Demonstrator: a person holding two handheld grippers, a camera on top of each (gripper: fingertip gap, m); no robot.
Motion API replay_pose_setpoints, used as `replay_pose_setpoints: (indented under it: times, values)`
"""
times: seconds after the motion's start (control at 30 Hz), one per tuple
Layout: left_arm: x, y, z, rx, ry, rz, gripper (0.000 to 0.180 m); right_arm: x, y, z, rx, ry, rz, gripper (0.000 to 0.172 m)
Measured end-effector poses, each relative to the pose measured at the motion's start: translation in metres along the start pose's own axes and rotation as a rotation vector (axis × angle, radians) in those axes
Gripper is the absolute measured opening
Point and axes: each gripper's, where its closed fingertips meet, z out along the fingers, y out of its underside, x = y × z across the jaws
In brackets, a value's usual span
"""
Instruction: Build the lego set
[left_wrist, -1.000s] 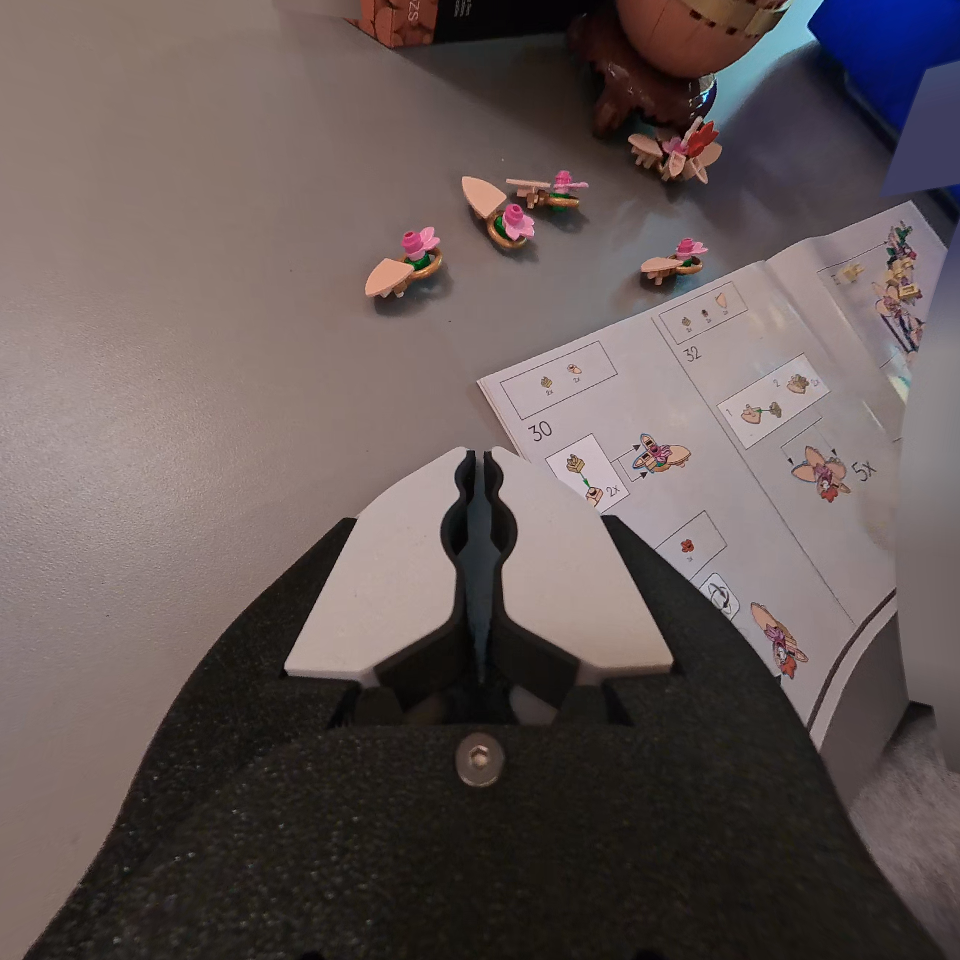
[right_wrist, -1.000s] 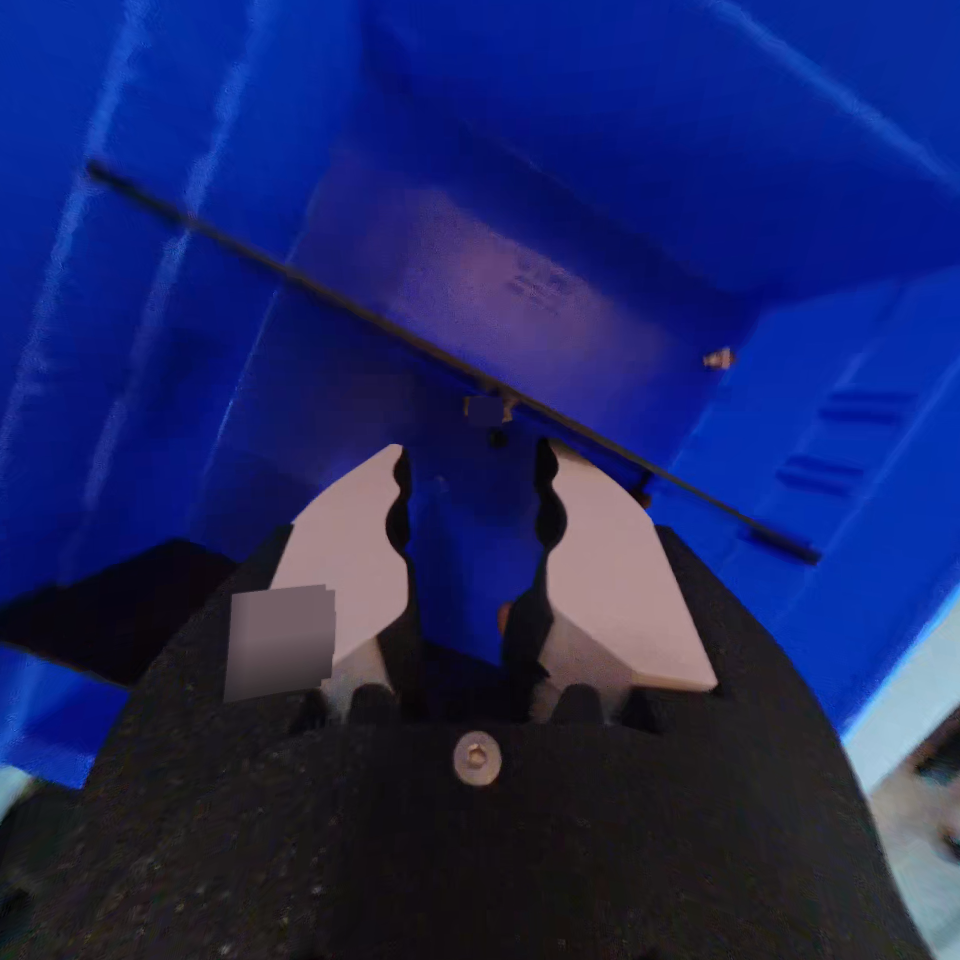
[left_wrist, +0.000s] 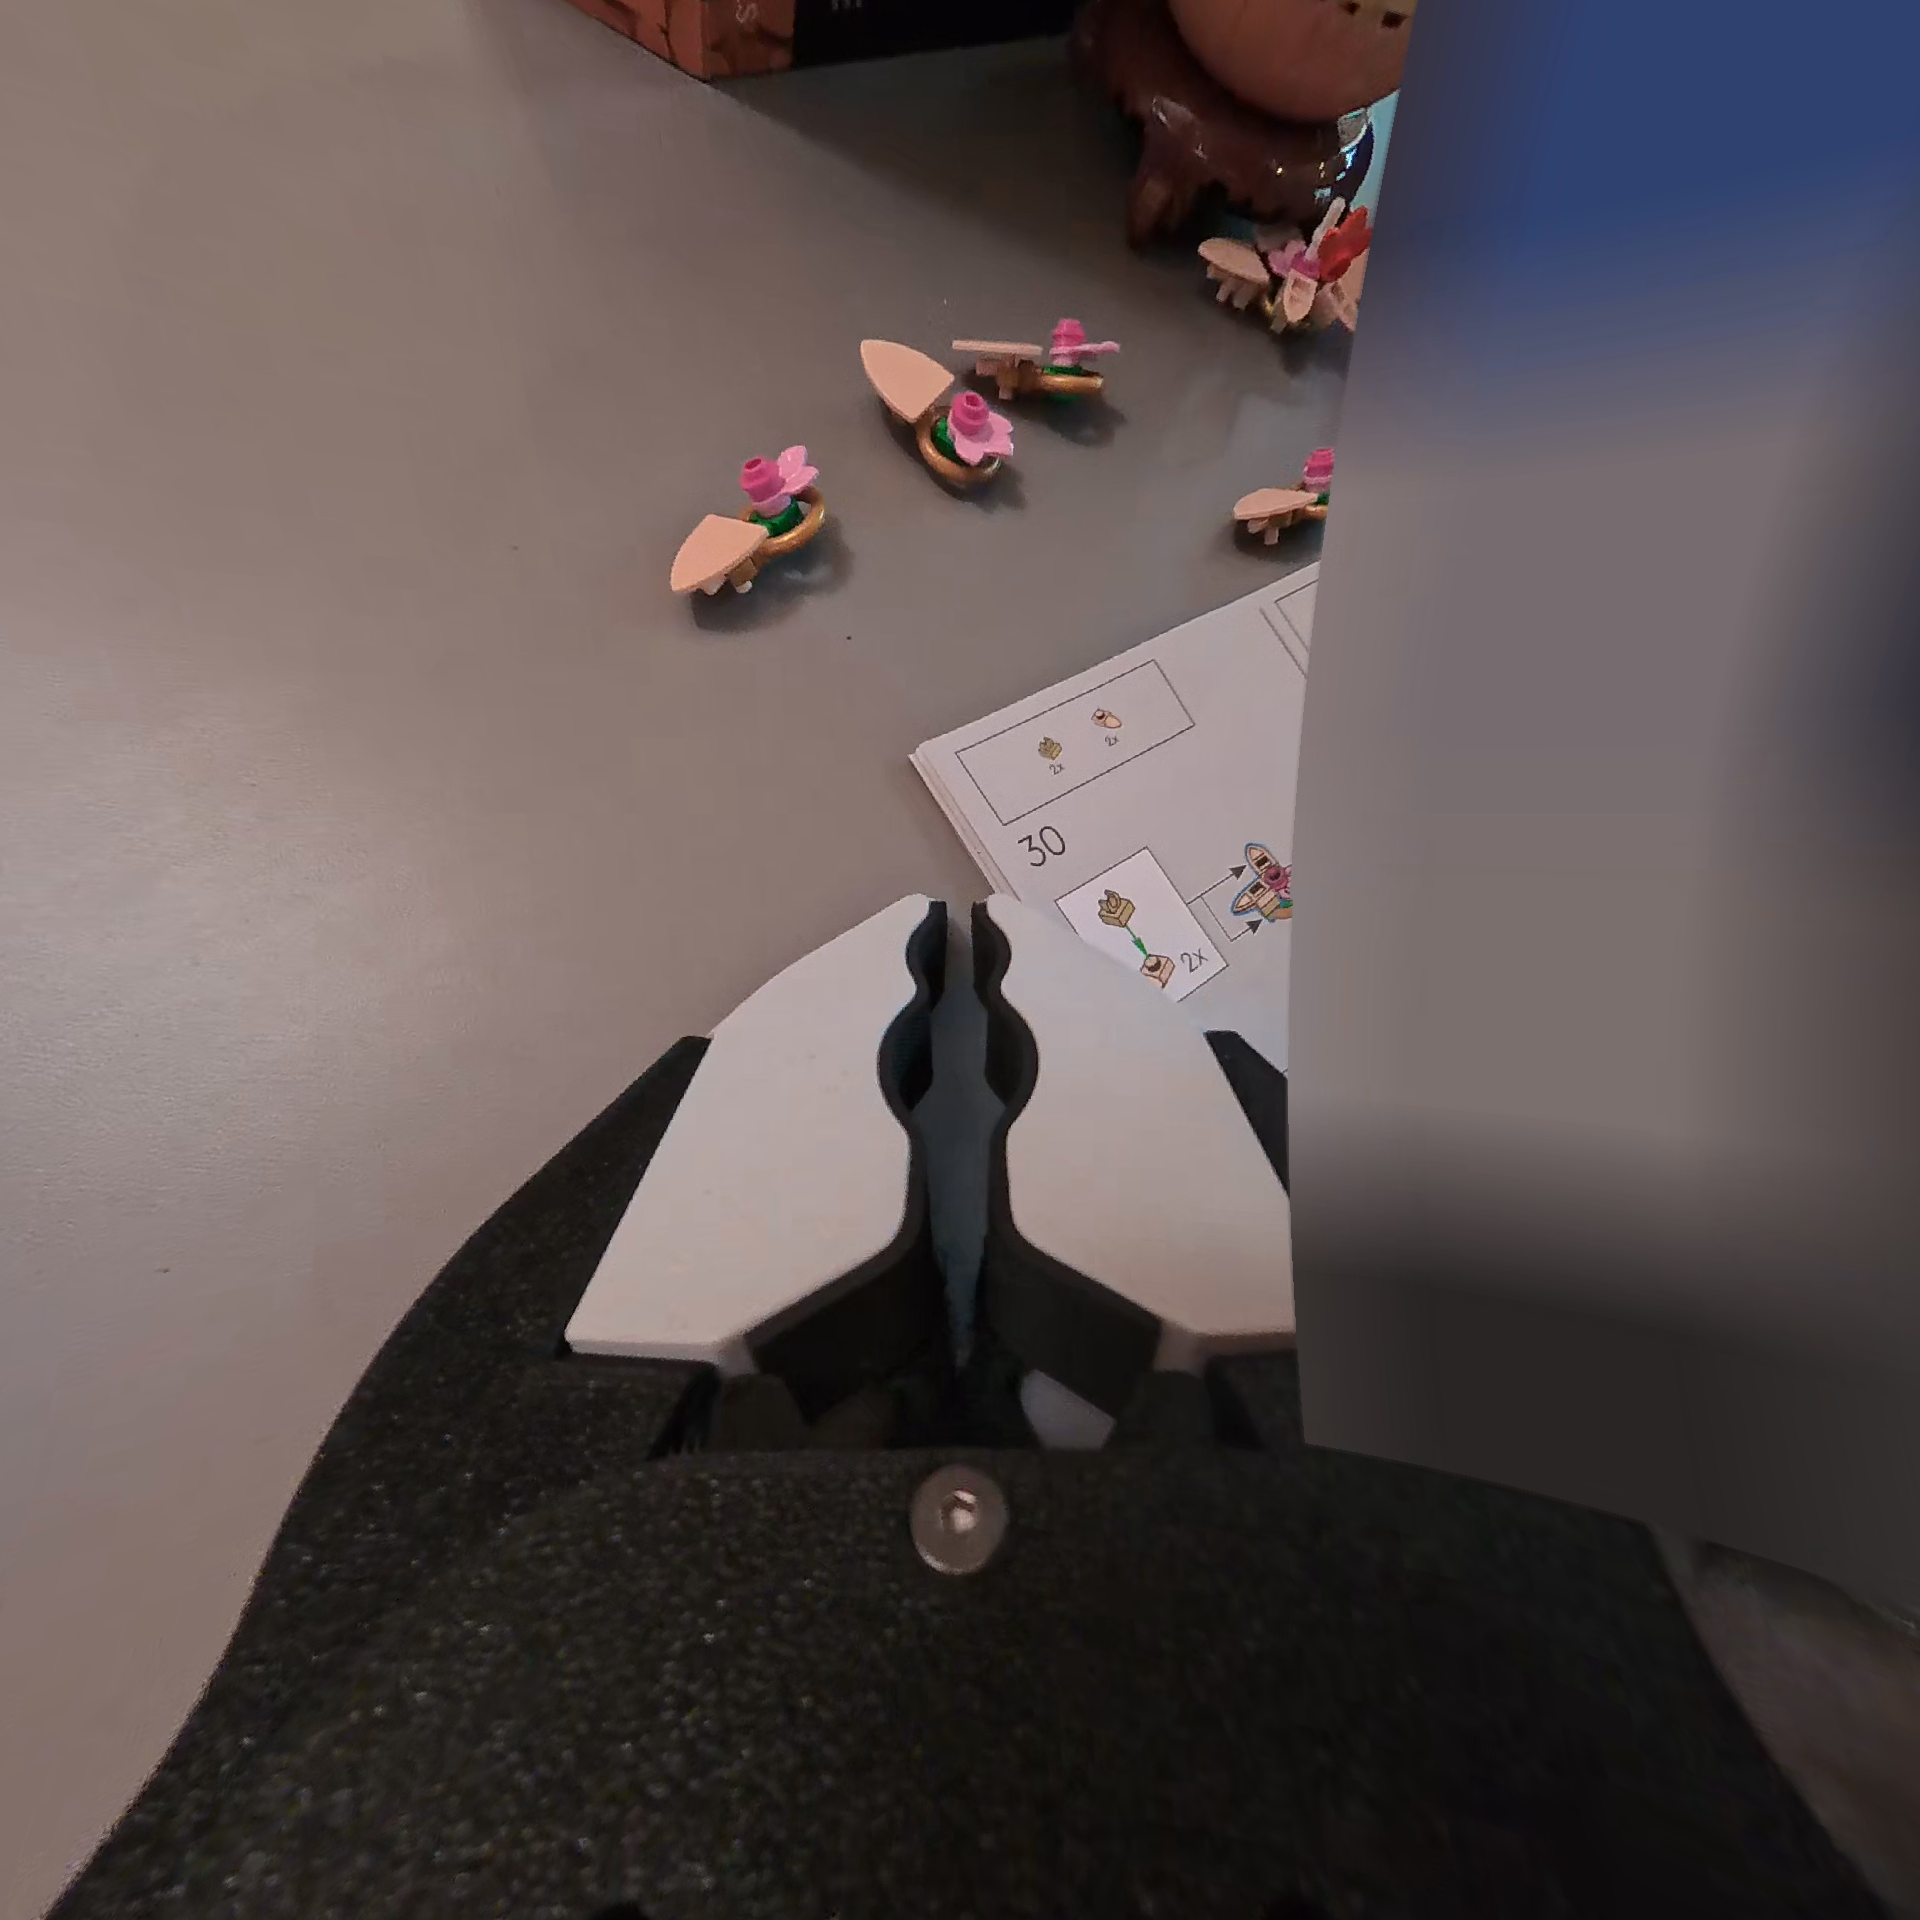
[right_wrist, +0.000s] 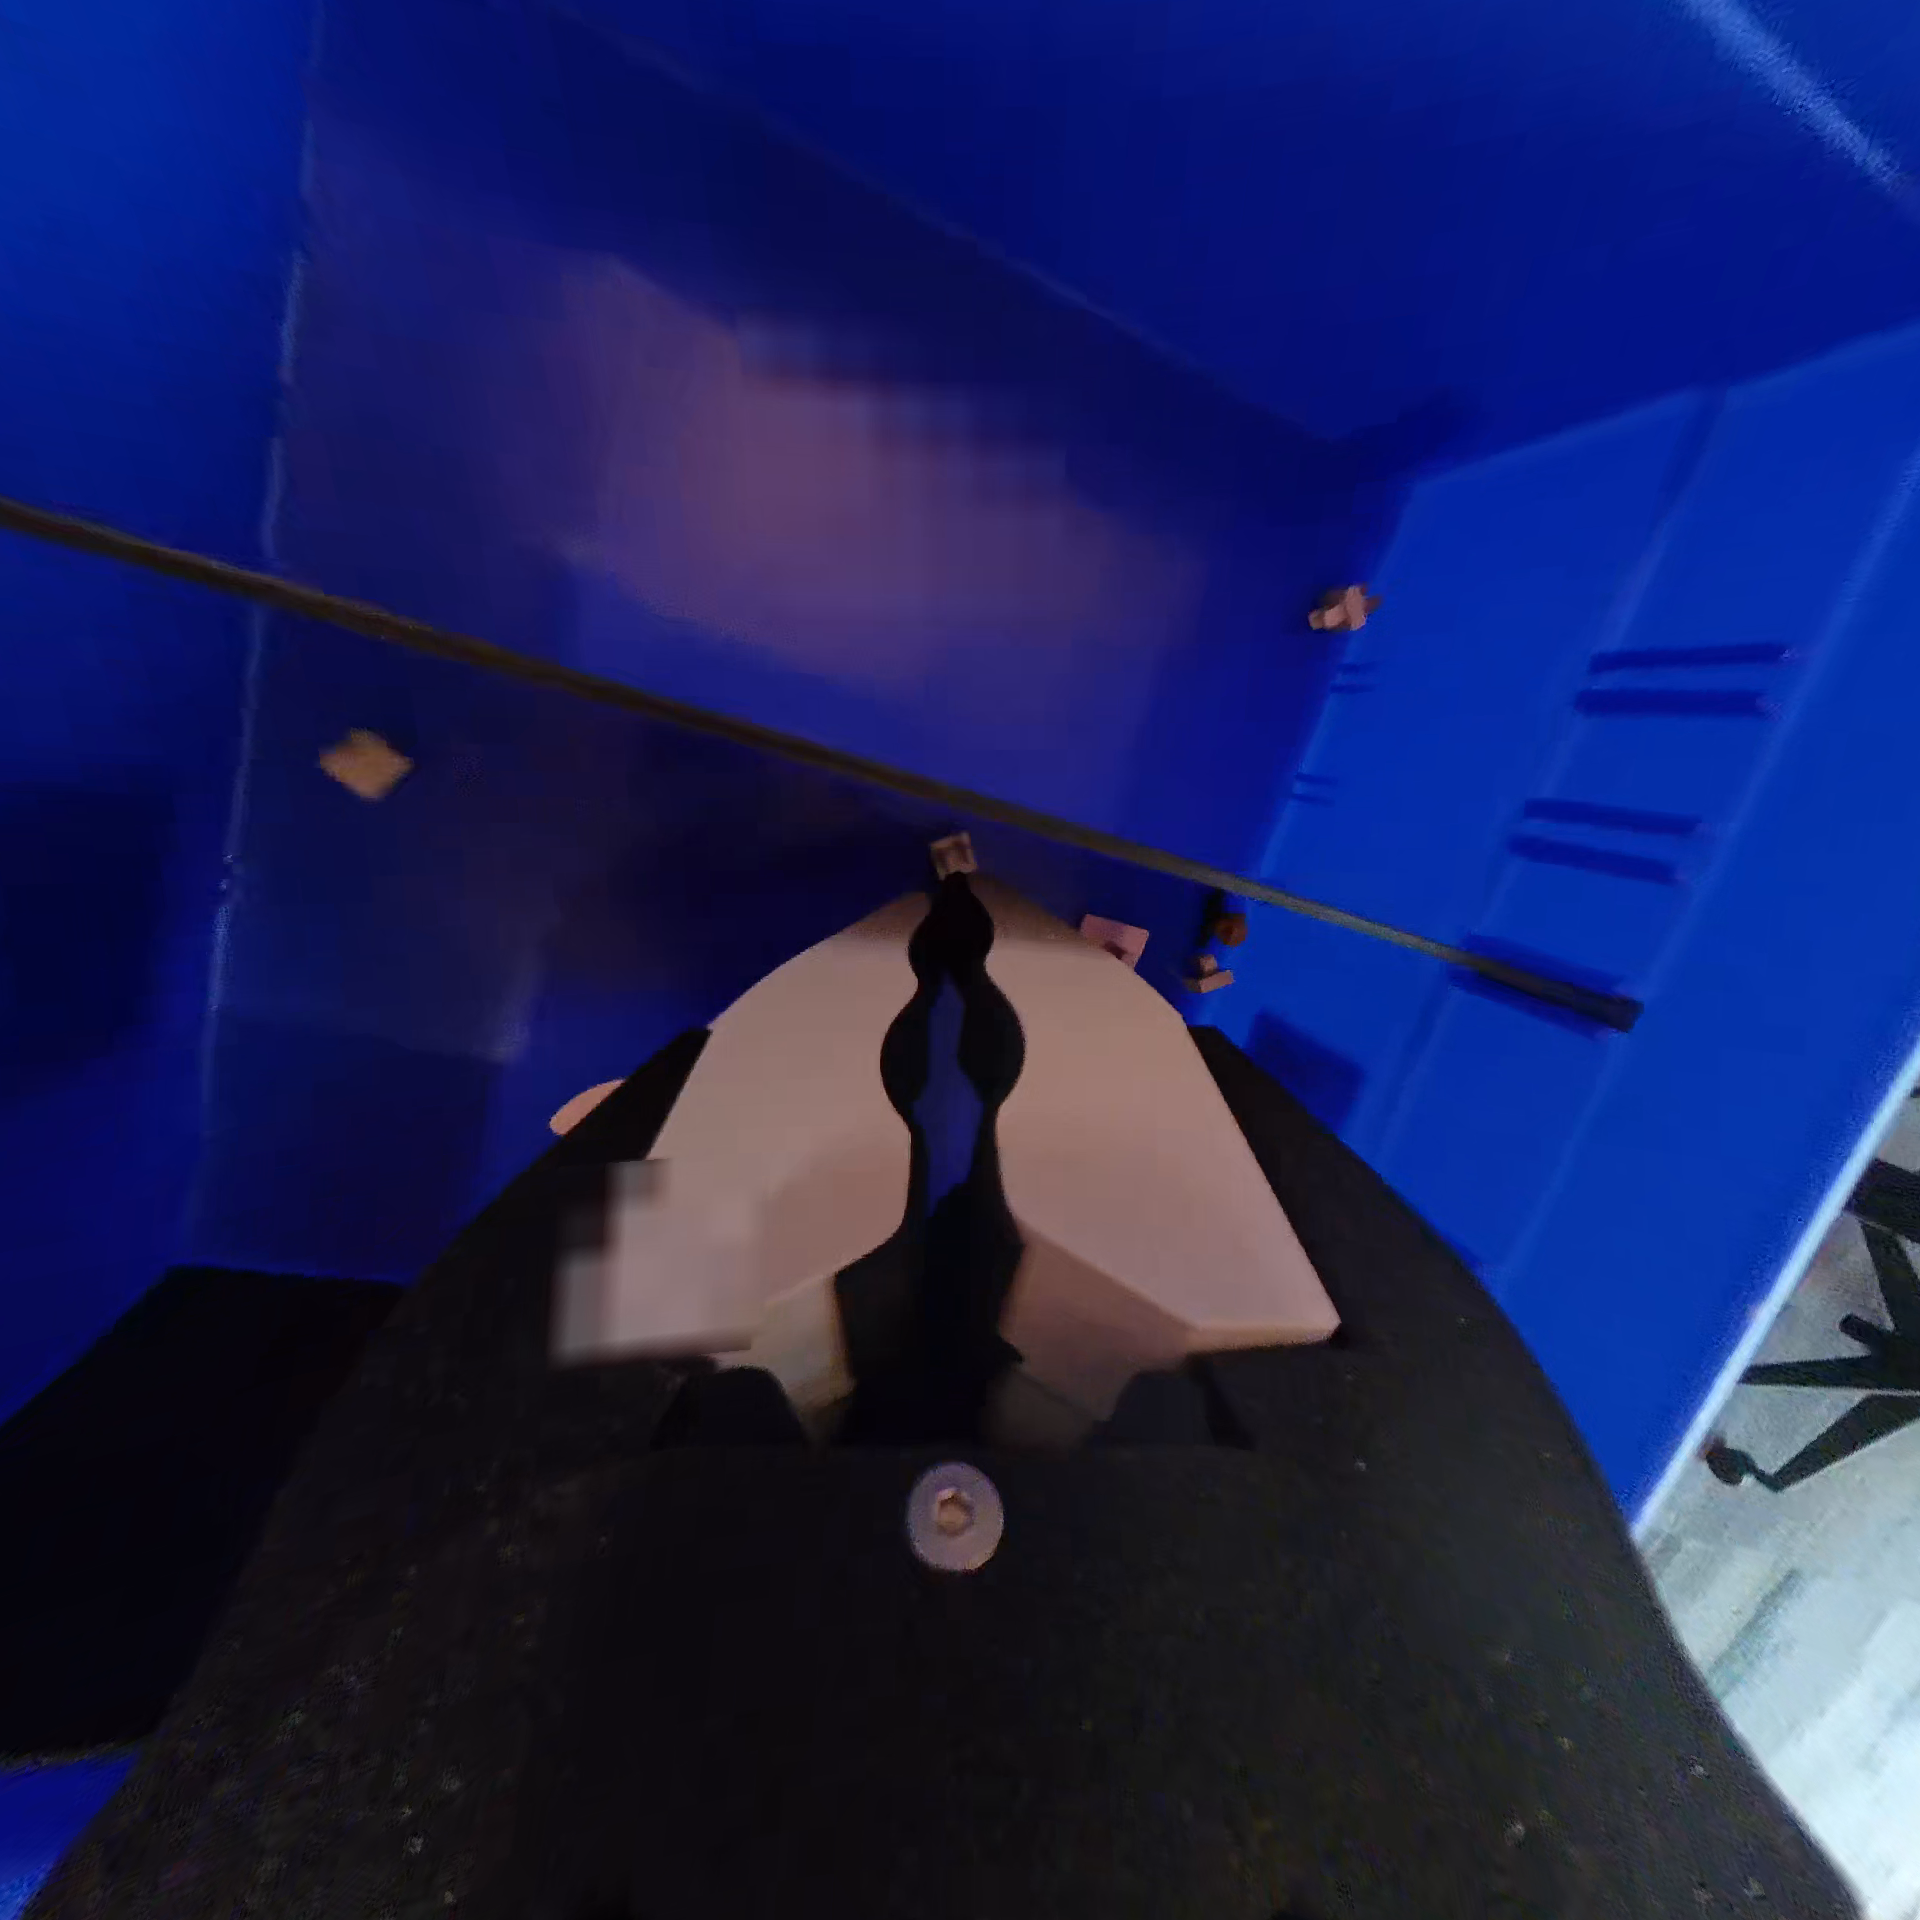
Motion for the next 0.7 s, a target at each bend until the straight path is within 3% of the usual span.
replay_pose_setpoints:
  times: [0.03, 0.17, 0.2, 0.33, 0.5, 0.7]
  values:
    - [0.000, 0.000, 0.000, 0.000, -0.002, 0.001, 0.004, 0.001, 0.000, -0.004, 0.000, 0.003, -0.013, 0.000]
    - [0.000, 0.000, 0.000, 0.000, -0.007, 0.008, 0.004, 0.002, -0.003, -0.011, -0.034, -0.051, 0.006, 0.002]
    - [0.000, 0.000, 0.000, 0.000, -0.005, 0.006, 0.005, 0.001, -0.006, -0.008, -0.028, -0.079, 0.032, 0.016]
    - [0.000, 0.000, 0.000, 0.000, 0.005, -0.005, 0.005, -0.010, -0.004, 0.009, -0.082, -0.259, 0.182, 0.031]
    - [0.000, 0.000, 0.000, 0.000, 0.002, -0.004, 0.004, -0.009, -0.008, 0.017, -0.051, -0.281, 0.241, 0.006]
    - [0.000, 0.000, 0.000, 0.000, 0.012, -0.017, 0.004, -0.009, -0.010, 0.005, -0.052, -0.218, 0.056, 0.000]
